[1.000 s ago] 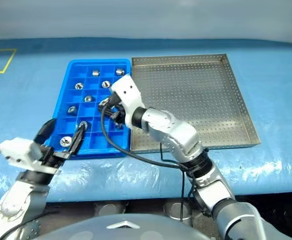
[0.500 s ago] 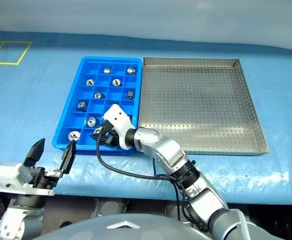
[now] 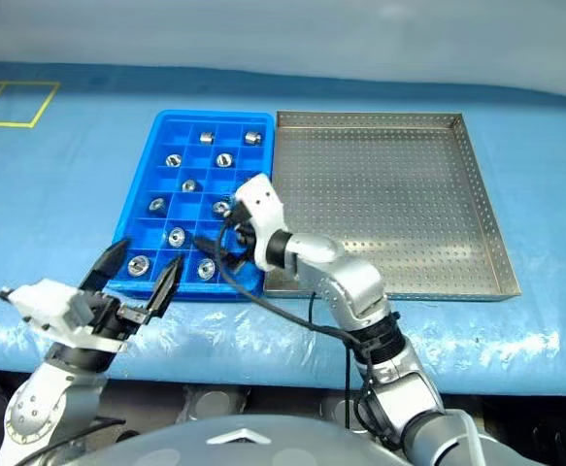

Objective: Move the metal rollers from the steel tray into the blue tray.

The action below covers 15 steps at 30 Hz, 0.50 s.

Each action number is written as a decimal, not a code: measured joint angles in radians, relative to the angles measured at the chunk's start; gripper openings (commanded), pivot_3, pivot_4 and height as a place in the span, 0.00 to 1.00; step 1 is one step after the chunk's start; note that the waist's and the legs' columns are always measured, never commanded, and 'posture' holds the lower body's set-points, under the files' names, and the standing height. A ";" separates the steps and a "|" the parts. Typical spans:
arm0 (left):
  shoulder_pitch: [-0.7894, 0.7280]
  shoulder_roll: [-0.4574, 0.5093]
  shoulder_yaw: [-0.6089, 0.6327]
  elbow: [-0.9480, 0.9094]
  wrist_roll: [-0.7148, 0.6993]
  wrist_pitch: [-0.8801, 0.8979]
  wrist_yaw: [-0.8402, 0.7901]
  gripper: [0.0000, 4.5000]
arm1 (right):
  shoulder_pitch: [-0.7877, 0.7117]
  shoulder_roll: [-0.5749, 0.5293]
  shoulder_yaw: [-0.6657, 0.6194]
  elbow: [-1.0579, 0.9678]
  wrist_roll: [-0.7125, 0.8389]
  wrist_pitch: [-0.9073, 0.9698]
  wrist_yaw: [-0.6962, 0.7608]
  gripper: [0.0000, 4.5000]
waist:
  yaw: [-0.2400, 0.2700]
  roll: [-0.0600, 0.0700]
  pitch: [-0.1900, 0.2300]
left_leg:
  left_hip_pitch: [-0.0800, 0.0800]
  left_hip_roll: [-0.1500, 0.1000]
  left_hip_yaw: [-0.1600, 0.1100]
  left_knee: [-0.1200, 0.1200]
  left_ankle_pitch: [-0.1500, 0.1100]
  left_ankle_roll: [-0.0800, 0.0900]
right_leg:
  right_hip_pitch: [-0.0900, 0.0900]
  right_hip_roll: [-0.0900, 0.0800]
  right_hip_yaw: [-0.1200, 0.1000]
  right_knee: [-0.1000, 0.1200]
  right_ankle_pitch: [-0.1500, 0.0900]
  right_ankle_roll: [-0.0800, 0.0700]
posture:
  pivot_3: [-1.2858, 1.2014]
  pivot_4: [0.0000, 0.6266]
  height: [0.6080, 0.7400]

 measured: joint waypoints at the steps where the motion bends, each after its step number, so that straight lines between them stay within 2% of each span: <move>1: -0.022 0.007 -0.005 0.004 -0.002 0.007 -0.005 1.00 | -0.006 -0.022 -0.020 -0.017 -0.003 0.006 -0.008 0.95 | -0.007 0.000 0.000 | 0.000 0.000 0.000 0.000 0.000 0.000 | 0.000 0.000 0.000 0.000 0.000 -0.001 | 0.55 0.24 1.00; 3: -0.089 0.027 -0.025 0.030 -0.008 0.028 -0.016 1.00 | -0.004 -0.094 -0.062 -0.047 -0.022 0.026 -0.029 0.86 | -0.013 0.001 0.000 | 0.000 0.000 0.000 0.000 0.000 0.000 | 0.000 0.000 0.000 0.000 0.002 -0.003 | 0.54 0.24 1.00; 12: -0.288 0.057 -0.084 0.168 -0.004 0.067 -0.056 1.00 | 0.096 -0.231 -0.230 -0.127 -0.045 0.069 -0.099 0.20 | -0.090 0.001 -0.001 | 0.000 0.000 0.000 0.000 0.000 0.000 | 0.000 0.000 0.001 0.001 0.003 -0.004 | 0.50 0.24 1.00; 15: -0.338 0.057 -0.083 0.213 0.014 0.069 -0.046 1.00 | 0.150 -0.234 -0.275 -0.153 -0.062 0.068 -0.137 0.20 | -0.107 0.001 -0.001 | 0.000 0.000 0.000 0.000 0.000 0.000 | 0.000 0.000 0.001 0.002 0.003 -0.004 | 0.49 0.24 1.00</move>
